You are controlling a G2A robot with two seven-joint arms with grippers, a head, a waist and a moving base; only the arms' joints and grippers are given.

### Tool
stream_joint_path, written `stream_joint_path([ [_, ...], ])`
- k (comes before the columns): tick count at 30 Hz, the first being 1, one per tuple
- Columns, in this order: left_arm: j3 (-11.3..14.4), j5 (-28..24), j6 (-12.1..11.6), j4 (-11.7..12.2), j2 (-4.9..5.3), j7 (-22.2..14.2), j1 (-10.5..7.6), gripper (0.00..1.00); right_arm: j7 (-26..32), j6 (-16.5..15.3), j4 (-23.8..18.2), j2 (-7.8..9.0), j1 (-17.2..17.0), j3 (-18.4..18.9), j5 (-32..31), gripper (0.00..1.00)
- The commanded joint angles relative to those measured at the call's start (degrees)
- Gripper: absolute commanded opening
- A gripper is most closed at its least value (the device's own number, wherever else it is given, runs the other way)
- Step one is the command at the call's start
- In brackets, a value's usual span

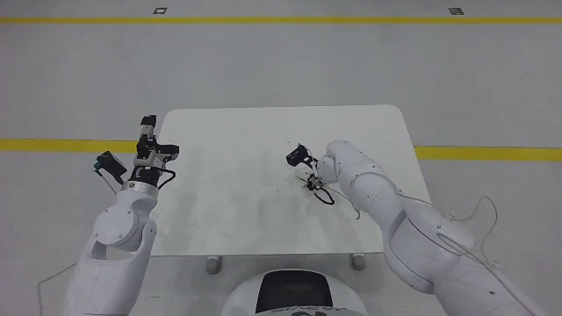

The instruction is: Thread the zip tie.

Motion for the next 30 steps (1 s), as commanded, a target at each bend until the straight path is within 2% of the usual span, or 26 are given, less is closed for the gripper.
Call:
stream_joint_path([
  [1,0.0,0.0,0.0,0.0,0.0,0.0,0.0,1.0,0.05,0.0,0.07,-0.07,-0.01,-0.1,0.02,0.15],
  [30,0.0,0.0,0.0,0.0,0.0,0.0,0.0,1.0,-0.66,0.0,2.13,-1.27,0.36,-1.16,-1.29,0.16],
])
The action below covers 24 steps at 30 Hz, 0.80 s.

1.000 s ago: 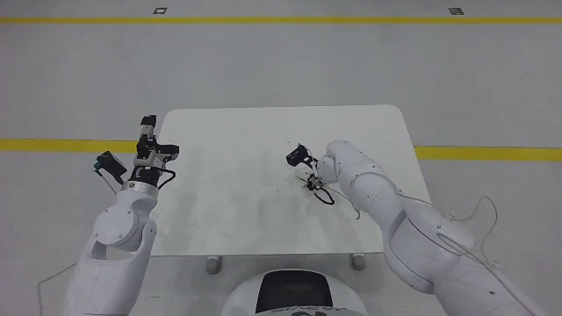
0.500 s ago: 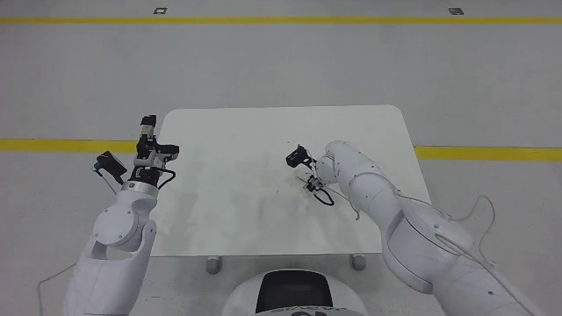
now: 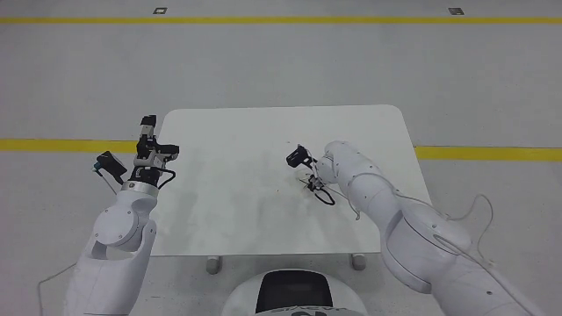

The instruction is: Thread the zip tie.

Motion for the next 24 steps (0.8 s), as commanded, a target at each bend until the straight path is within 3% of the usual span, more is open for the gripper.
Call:
stream_joint_path([
  [1,0.0,0.0,0.0,0.0,0.0,0.0,0.0,1.0,0.14,0.0,0.04,-0.14,-0.04,-0.04,-0.17,0.16],
  [6,0.0,0.0,0.0,0.0,0.0,0.0,0.0,1.0,0.35,0.0,0.34,-0.48,-0.03,-0.09,-0.52,0.15],
  [9,0.0,0.0,0.0,0.0,0.0,0.0,0.0,1.0,0.35,0.0,0.59,-0.61,0.05,-0.05,-0.62,0.0],
  [24,0.0,0.0,0.0,0.0,0.0,0.0,0.0,1.0,-0.5,0.0,-0.13,-0.37,1.22,0.77,-0.57,0.0],
])
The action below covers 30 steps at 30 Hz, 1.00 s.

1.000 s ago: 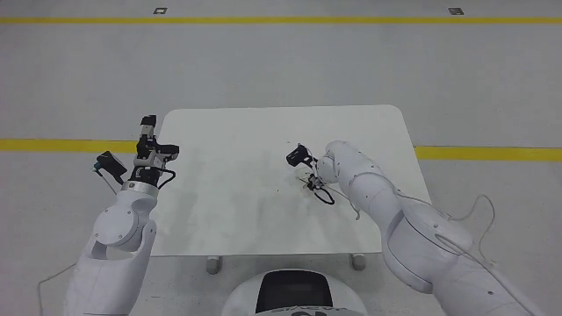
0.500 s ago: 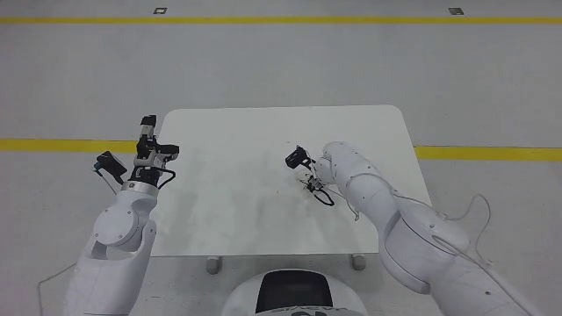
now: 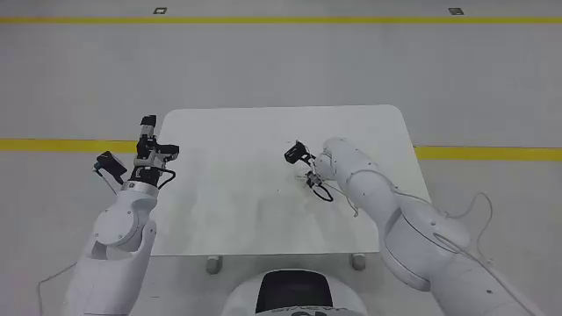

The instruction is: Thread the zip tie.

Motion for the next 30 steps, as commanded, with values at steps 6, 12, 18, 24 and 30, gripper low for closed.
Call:
stream_joint_path([
  [6,0.0,0.0,0.0,0.0,0.0,0.0,0.0,1.0,0.24,0.0,-1.2,0.84,0.43,0.43,0.34,0.0],
  [12,0.0,0.0,0.0,0.0,0.0,0.0,0.0,1.0,0.38,0.0,-2.83,1.82,0.62,0.84,0.58,0.0],
  [18,0.0,0.0,0.0,0.0,0.0,0.0,0.0,1.0,-0.05,0.0,-5.4,3.28,0.37,1.47,1.23,0.0],
  [24,0.0,0.0,0.0,0.0,0.0,0.0,0.0,1.0,-0.29,0.0,-9.43,5.62,-0.15,2.28,2.49,0.0],
  [30,0.0,0.0,0.0,0.0,0.0,0.0,0.0,1.0,-0.36,0.0,-14.31,8.68,-1.15,3.5,3.17,0.0],
])
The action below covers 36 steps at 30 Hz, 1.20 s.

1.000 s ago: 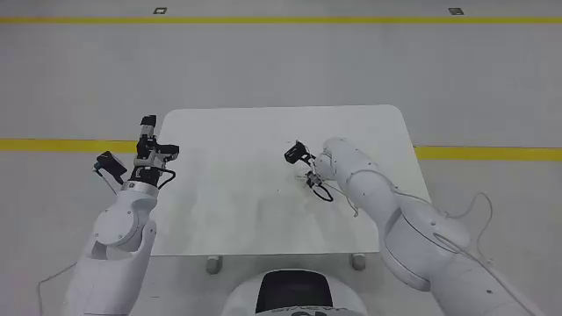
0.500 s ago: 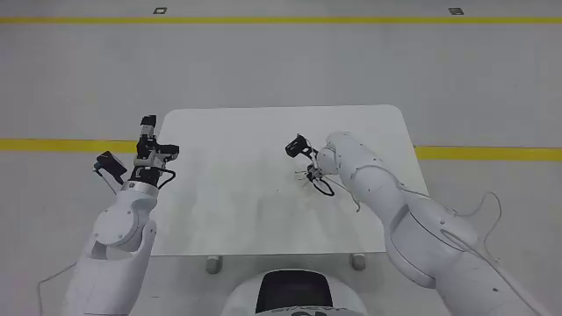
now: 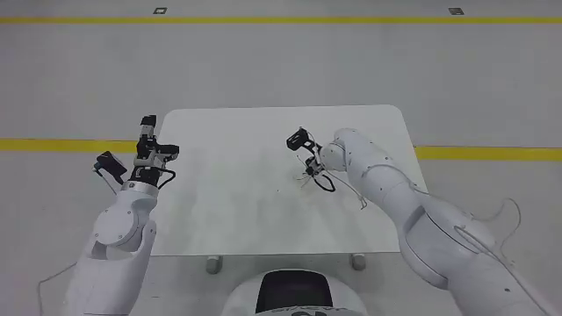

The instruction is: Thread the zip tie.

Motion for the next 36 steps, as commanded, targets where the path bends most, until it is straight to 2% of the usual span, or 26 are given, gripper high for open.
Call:
stream_joint_path([
  [1,0.0,0.0,0.0,0.0,0.0,0.0,0.0,1.0,-0.3,0.0,-1.46,1.06,-0.41,0.54,0.02,0.0],
  [6,0.0,0.0,0.0,0.0,0.0,0.0,0.0,1.0,-1.31,0.0,-6.35,4.11,-2.27,2.67,0.37,0.0],
  [10,0.0,0.0,0.0,0.0,0.0,0.0,0.0,1.0,-3.06,0.0,-12.39,7.84,-5.05,5.79,2.36,0.0],
  [21,0.0,0.0,0.0,0.0,0.0,0.0,0.0,1.0,-3.01,0.0,-12.76,8.13,-5.19,6.01,2.44,0.0],
  [24,0.0,0.0,0.0,0.0,0.0,0.0,0.0,1.0,-7.59,0.0,-15.41,8.78,-7.46,7.57,5.35,0.0],
  [26,0.0,0.0,0.0,0.0,0.0,0.0,0.0,1.0,-10.13,0.0,-18.24,10.13,-9.54,8.41,6.49,0.0],
  [30,0.0,0.0,0.0,0.0,0.0,0.0,0.0,1.0,-18.04,0.0,-26.04,14.01,-15.44,10.09,7.51,0.0],
  [34,0.0,0.0,0.0,0.0,0.0,0.0,0.0,1.0,-26.56,0.0,-34.73,18.69,-22.28,11.45,9.86,0.0],
  [36,0.0,0.0,0.0,0.0,0.0,0.0,0.0,1.0,-29.63,0.0,-37.83,20.63,-24.58,11.5,10.31,0.0],
])
